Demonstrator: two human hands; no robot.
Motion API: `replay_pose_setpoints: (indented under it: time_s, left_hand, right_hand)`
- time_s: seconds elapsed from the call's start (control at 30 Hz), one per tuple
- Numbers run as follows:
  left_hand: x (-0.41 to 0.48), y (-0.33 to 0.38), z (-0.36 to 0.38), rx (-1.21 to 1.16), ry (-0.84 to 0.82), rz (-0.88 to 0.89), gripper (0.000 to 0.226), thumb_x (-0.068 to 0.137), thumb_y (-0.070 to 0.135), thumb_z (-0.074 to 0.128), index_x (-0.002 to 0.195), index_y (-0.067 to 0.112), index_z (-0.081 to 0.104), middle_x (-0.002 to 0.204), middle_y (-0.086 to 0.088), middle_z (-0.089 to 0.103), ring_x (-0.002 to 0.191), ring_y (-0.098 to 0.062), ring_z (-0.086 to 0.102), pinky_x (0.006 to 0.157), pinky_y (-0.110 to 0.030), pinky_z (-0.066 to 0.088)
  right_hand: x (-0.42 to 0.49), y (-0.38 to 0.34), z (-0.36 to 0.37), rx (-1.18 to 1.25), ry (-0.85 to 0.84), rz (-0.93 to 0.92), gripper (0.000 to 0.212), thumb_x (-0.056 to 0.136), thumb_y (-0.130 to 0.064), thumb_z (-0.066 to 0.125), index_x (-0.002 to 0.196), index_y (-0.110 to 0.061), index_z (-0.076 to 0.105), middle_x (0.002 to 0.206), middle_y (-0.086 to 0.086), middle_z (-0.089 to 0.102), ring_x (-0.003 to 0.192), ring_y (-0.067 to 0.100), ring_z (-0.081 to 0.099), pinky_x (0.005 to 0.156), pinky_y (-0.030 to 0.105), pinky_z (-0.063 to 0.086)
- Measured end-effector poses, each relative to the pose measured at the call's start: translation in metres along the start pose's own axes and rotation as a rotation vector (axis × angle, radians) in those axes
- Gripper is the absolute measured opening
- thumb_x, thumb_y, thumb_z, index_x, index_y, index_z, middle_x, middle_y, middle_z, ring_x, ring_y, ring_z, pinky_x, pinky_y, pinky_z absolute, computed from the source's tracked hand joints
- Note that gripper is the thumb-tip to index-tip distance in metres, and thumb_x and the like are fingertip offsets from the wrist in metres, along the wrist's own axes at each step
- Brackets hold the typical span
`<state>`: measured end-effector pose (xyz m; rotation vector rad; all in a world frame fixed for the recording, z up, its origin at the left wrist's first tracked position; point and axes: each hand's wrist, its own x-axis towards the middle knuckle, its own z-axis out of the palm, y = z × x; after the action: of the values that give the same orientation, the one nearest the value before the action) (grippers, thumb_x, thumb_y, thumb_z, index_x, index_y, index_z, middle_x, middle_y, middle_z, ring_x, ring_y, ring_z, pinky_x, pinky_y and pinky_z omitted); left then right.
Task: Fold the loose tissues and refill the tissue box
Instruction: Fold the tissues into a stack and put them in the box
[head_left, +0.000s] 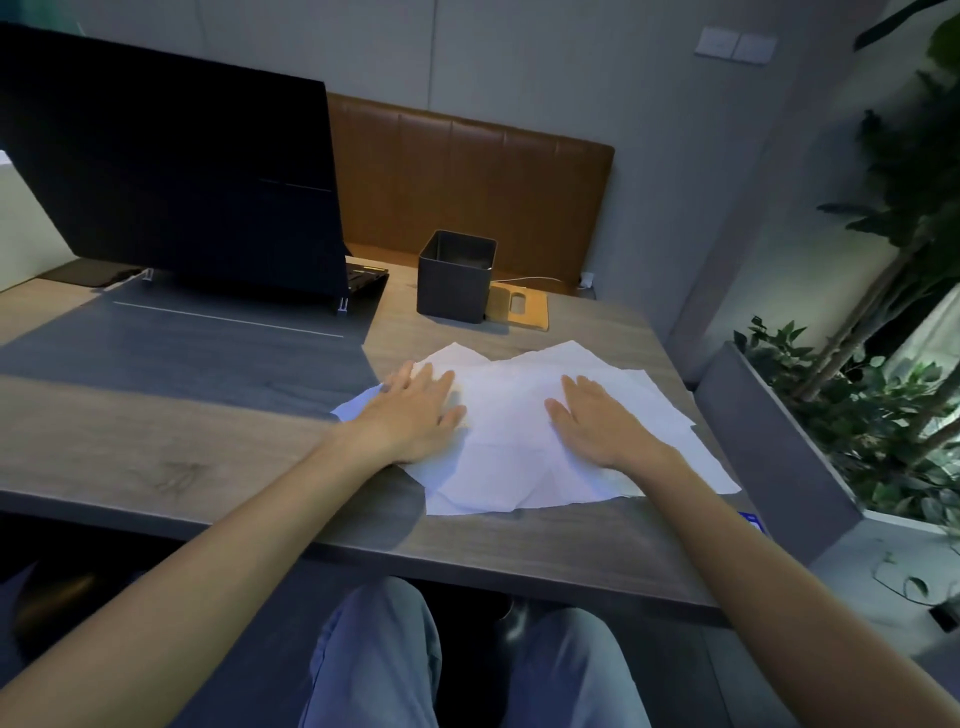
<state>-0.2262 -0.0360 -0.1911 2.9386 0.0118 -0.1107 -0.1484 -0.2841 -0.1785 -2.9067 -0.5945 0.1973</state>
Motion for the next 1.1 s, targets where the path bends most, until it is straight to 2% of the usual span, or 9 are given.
replay_pose_setpoints:
  time_s: [0.1, 0.23, 0.4, 0.5, 0.63, 0.77, 0.9, 1.0, 1.1]
  left_hand:
    - [0.006, 0.019, 0.001, -0.026, 0.027, 0.120, 0.058, 0.108, 0.047, 0.017, 0.161, 0.025, 0.010, 0.169, -0.006, 0.006, 0.155, -0.030, -0.003, 0.124, -0.046, 0.002]
    - [0.009, 0.025, 0.014, 0.033, -0.041, 0.110, 0.060, 0.107, 0.049, 0.015, 0.162, 0.027, 0.004, 0.170, -0.007, -0.005, 0.155, -0.031, -0.009, 0.125, -0.048, -0.003]
    - [0.006, 0.019, 0.023, 0.050, -0.003, 0.099, 0.064, 0.104, 0.057, 0.014, 0.162, 0.031, 0.001, 0.170, -0.005, -0.010, 0.155, -0.029, -0.012, 0.124, -0.049, -0.005]
    - [0.006, 0.019, 0.024, 0.047, 0.023, 0.096, 0.065, 0.103, 0.059, 0.014, 0.162, 0.031, 0.003, 0.170, -0.004, -0.008, 0.155, -0.029, -0.011, 0.124, -0.049, -0.005]
    - [0.004, 0.021, 0.024, 0.045, 0.047, 0.099, 0.066, 0.103, 0.060, 0.016, 0.161, 0.031, 0.007, 0.170, -0.003, -0.004, 0.156, -0.029, -0.008, 0.125, -0.049, -0.003]
    - [0.005, 0.023, 0.024, 0.028, 0.072, 0.095, 0.065, 0.103, 0.059, 0.019, 0.160, 0.030, 0.013, 0.169, -0.002, 0.004, 0.155, -0.031, -0.002, 0.124, -0.049, 0.000]
    - [0.005, 0.019, 0.016, -0.038, 0.065, 0.099, 0.060, 0.103, 0.057, 0.027, 0.156, 0.029, 0.024, 0.166, -0.004, 0.013, 0.154, -0.030, 0.003, 0.123, -0.047, 0.007]
    - [0.001, 0.008, 0.006, -0.099, 0.161, 0.008, 0.052, 0.104, 0.052, 0.034, 0.148, 0.028, 0.042, 0.158, -0.005, 0.033, 0.148, -0.029, 0.022, 0.116, -0.045, 0.024]
    - [-0.007, -0.010, -0.002, -0.083, 0.223, -0.174, 0.048, 0.103, 0.050, 0.036, 0.144, 0.027, 0.047, 0.149, -0.006, 0.046, 0.136, -0.032, 0.043, 0.106, -0.047, 0.039]
  right_hand:
    - [0.016, -0.011, -0.003, 0.004, 0.092, -0.031, 0.053, 0.108, -0.038, 0.030, 0.157, -0.019, 0.027, 0.163, 0.006, 0.028, 0.147, 0.031, 0.028, 0.121, 0.045, 0.022]
    - [0.040, -0.018, -0.003, -0.021, 0.107, 0.040, 0.041, 0.103, -0.044, 0.044, 0.136, -0.022, 0.054, 0.145, 0.006, 0.050, 0.130, 0.028, 0.047, 0.113, 0.042, 0.037]
    - [0.048, -0.012, -0.017, 0.147, 0.102, 0.094, 0.020, 0.095, -0.036, 0.063, 0.105, -0.020, 0.066, 0.111, 0.001, 0.066, 0.102, 0.018, 0.058, 0.095, 0.034, 0.053]
    - [0.052, -0.006, -0.021, 0.220, 0.107, 0.079, 0.011, 0.092, -0.030, 0.066, 0.090, -0.019, 0.070, 0.096, 0.000, 0.069, 0.093, 0.018, 0.061, 0.081, 0.031, 0.056]
    - [0.049, -0.001, -0.031, 0.372, 0.123, 0.063, 0.018, 0.096, -0.033, 0.062, 0.099, -0.018, 0.072, 0.106, -0.001, 0.066, 0.094, 0.016, 0.060, 0.075, 0.025, 0.052]
    - [0.043, -0.013, -0.049, 0.515, 0.157, 0.040, 0.013, 0.099, -0.023, 0.060, 0.106, -0.021, 0.071, 0.110, -0.002, 0.063, 0.089, 0.014, 0.064, 0.060, 0.016, 0.053]
    - [0.042, -0.037, -0.065, 0.561, 0.220, -0.030, 0.014, 0.098, -0.022, 0.060, 0.110, -0.022, 0.068, 0.113, 0.001, 0.063, 0.091, 0.013, 0.064, 0.057, 0.016, 0.052]
    - [0.046, -0.059, -0.072, 0.543, 0.231, -0.085, 0.017, 0.097, -0.022, 0.062, 0.113, -0.020, 0.066, 0.112, 0.000, 0.061, 0.083, 0.011, 0.063, 0.051, 0.013, 0.050]
    - [0.050, -0.086, -0.072, 0.523, 0.224, -0.126, 0.018, 0.097, -0.020, 0.063, 0.114, -0.018, 0.066, 0.101, -0.003, 0.062, 0.075, 0.011, 0.064, 0.049, 0.013, 0.050]
